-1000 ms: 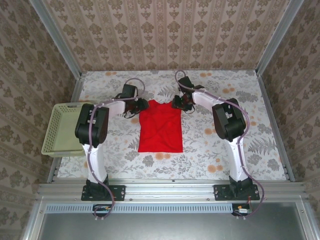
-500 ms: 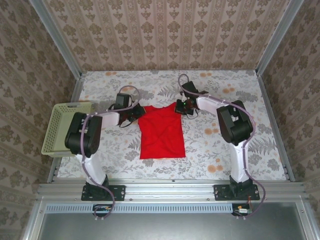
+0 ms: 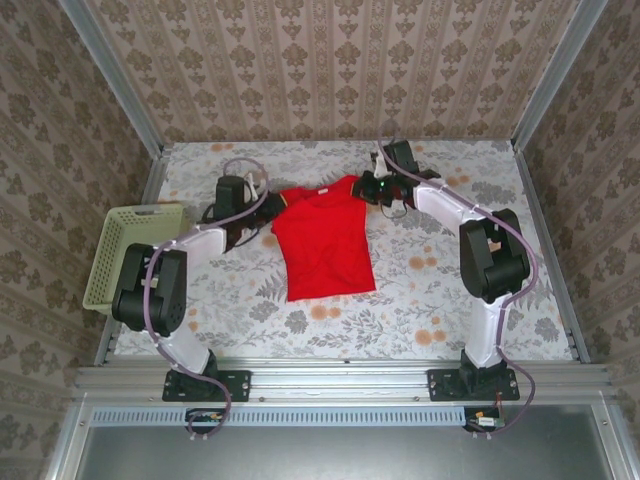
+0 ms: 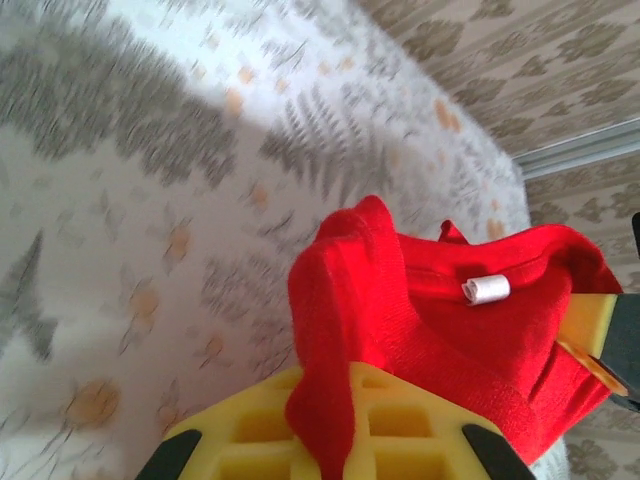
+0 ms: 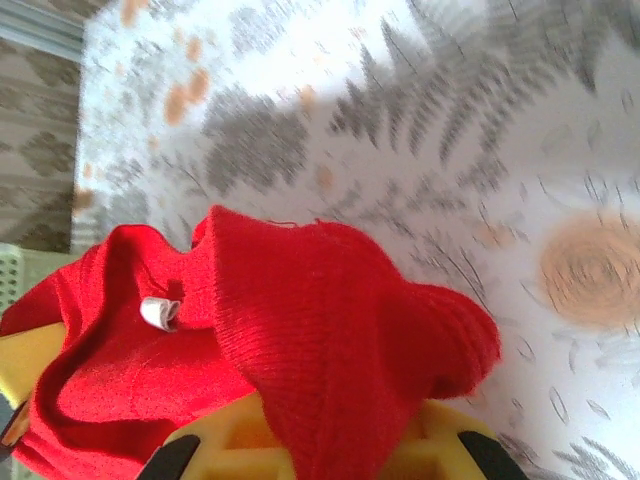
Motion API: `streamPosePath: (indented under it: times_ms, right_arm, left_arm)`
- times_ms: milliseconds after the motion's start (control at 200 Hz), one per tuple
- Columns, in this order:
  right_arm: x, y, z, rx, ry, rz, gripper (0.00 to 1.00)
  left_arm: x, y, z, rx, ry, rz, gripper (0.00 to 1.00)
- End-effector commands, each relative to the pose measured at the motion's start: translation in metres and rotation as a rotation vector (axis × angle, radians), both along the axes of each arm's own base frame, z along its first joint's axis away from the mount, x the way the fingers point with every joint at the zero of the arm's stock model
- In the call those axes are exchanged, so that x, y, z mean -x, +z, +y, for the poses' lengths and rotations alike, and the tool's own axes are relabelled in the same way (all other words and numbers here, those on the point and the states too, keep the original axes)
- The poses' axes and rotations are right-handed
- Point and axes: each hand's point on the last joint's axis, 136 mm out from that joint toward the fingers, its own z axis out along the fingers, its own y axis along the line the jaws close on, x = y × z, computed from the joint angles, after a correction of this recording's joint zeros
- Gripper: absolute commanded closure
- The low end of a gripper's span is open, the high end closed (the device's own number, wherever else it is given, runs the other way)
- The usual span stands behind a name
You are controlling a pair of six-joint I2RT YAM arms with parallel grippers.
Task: Fold the inside-out t-shirt
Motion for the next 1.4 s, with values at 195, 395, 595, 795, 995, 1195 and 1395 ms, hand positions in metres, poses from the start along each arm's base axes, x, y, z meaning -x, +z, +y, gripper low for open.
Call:
streamPosePath:
  times_ms: [195, 395, 595, 795, 995, 1195, 1395]
  right_arm:
    - [-0.065, 0.131, -0.005, -0.093, -0.015, -0.272, 1.00]
    - [-0.031, 0.140, 0.000, -0.109, 0.034, -0.341, 1.00]
    - [0.045, 0.068, -0.009, -0.102, 0.054, -0.225, 1.00]
    - [0.123, 0.025, -0.016, -0.072, 0.082, -0.125, 1.00]
    - [0.131, 0.011, -0.005, 0.012, 0.095, -0.068, 1.00]
    - [0.100, -0.013, 0.008, 0.064, 0.112, -0.022, 1.00]
    - [0.071, -0.037, 0.026, 0.130, 0.176, -0.022, 1.00]
  left_arm:
    - [-0.065, 0.139, -0.003, 0.096, -0.045, -0.297, 1.00]
    - [-0.011, 0.151, -0.010, 0.065, -0.108, -0.437, 1.00]
    - [0.077, 0.087, -0.026, 0.055, -0.191, -0.373, 1.00]
    - [0.165, 0.037, -0.033, -0.027, -0.192, -0.307, 1.00]
    - [0.182, 0.016, -0.010, -0.107, -0.076, -0.277, 1.00]
    - [0.153, -0.017, 0.008, -0.208, 0.045, -0.166, 1.00]
    - [0.134, -0.039, 0.023, -0.314, 0.129, -0.125, 0.93]
